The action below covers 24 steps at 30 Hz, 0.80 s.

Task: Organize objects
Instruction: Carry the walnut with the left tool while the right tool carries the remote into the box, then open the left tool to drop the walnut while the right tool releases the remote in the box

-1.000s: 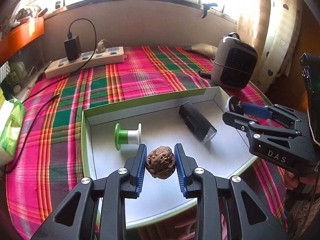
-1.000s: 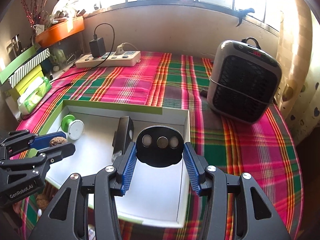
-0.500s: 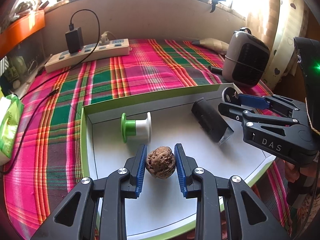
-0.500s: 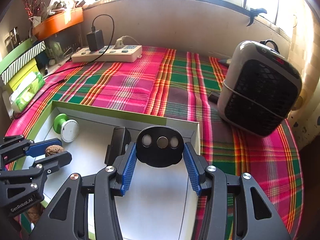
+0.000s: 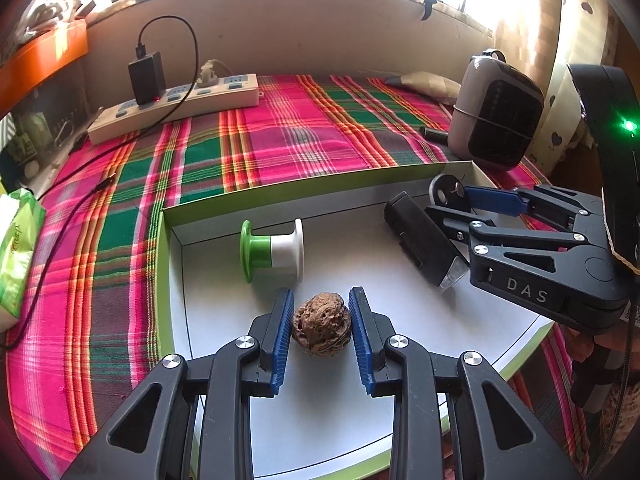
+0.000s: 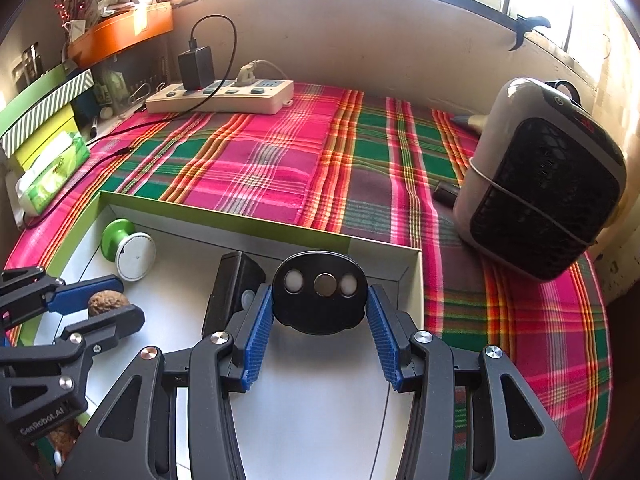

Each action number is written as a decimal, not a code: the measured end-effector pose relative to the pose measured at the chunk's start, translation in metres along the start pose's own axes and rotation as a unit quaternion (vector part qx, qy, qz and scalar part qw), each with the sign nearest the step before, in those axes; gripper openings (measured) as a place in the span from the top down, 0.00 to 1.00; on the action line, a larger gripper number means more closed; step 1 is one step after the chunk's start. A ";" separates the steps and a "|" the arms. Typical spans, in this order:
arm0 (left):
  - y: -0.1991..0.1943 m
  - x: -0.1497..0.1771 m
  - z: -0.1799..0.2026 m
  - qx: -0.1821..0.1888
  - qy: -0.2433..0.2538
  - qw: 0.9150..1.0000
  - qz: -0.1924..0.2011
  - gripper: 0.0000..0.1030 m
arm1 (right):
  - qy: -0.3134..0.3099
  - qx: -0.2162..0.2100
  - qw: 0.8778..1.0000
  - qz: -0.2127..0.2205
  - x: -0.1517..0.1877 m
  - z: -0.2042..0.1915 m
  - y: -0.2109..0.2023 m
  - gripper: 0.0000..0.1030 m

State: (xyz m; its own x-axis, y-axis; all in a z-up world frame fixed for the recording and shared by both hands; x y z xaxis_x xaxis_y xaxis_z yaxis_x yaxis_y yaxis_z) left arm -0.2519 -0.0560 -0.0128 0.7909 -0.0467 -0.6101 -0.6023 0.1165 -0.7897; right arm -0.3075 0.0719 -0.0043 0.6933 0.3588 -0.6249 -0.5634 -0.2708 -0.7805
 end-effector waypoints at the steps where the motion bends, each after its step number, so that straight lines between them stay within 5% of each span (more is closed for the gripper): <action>1: 0.000 0.000 0.000 0.000 0.000 1.000 0.001 0.74 | -0.001 0.000 1.000 -0.001 0.000 -0.001 0.001 0.53; 24: 0.002 0.001 0.000 -0.001 0.001 1.000 0.002 0.74 | -0.014 0.013 1.000 -0.011 -0.001 -0.006 0.005 0.53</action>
State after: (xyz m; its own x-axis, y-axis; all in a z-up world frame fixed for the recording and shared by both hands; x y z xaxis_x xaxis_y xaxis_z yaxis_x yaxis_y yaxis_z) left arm -0.2519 -0.0560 -0.0146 0.7889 -0.0475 -0.6127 -0.6050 0.1157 -0.7878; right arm -0.3080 0.0650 -0.0075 0.6921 0.3900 -0.6074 -0.5606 -0.2397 -0.7926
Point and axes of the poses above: each gripper's, at about its wrist camera, not at the fingertips, and y roughly the way its jaws point, z to its right, x to its underside, the point moved 3 cm from there along y, roughly the way its jaws point, and after that the axes turned 3 degrees about -x, right-handed, at the moved point
